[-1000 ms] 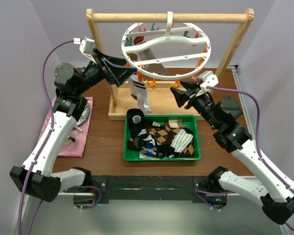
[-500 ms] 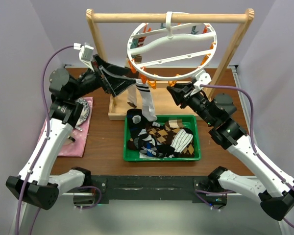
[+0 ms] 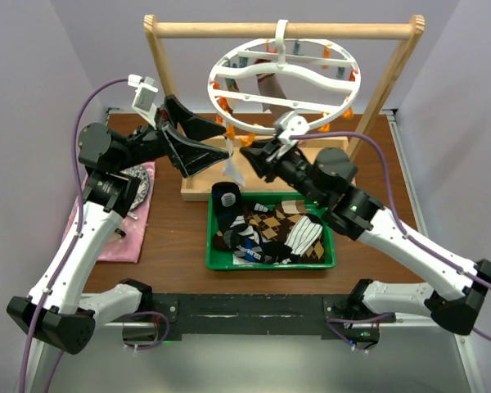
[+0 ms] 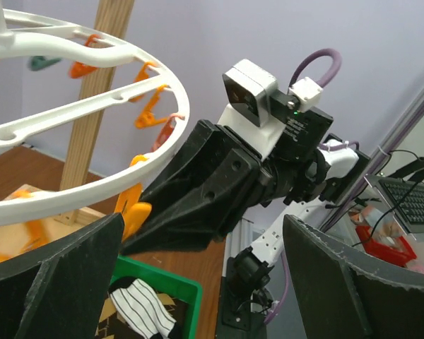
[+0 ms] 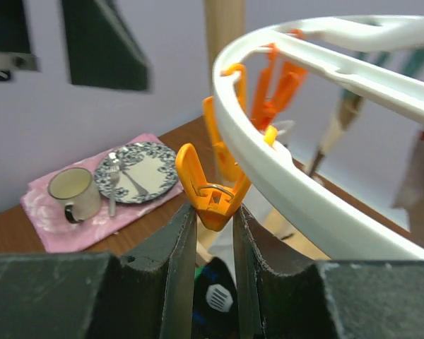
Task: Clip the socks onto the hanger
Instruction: Open the clamp at the hanger.
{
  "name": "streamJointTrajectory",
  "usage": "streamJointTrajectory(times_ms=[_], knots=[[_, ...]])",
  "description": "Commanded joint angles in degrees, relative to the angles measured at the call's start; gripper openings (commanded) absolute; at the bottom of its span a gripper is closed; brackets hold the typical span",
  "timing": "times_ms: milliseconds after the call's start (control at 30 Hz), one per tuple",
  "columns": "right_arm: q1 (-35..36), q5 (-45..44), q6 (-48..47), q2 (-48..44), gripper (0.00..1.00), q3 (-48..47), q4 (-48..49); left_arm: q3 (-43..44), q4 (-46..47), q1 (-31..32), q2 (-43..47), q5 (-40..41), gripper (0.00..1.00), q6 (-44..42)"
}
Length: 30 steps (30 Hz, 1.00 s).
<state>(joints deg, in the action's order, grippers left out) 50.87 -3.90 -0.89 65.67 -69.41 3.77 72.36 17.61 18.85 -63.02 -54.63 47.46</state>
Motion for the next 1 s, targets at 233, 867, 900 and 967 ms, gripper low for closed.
streamJointTrajectory(times_ms=[233,867,900,967], knots=[[5.99,-7.87,-1.58,5.35,0.00,-6.36,0.62,-0.46,2.35,1.10,-2.37,1.63,1.00,-1.40],[5.82,-2.96,5.10,2.09,0.00,-4.69,0.71,-6.17,5.15,0.92,-0.61,3.21,0.82,-1.85],[5.82,-3.04,5.19,2.01,0.00,-4.69,0.80,-6.35,5.68,0.92,-0.70,3.22,0.82,-1.59],[5.90,-3.30,5.19,1.83,0.00,-4.51,0.89,-6.26,5.51,0.92,-0.78,3.74,0.79,-1.93]])
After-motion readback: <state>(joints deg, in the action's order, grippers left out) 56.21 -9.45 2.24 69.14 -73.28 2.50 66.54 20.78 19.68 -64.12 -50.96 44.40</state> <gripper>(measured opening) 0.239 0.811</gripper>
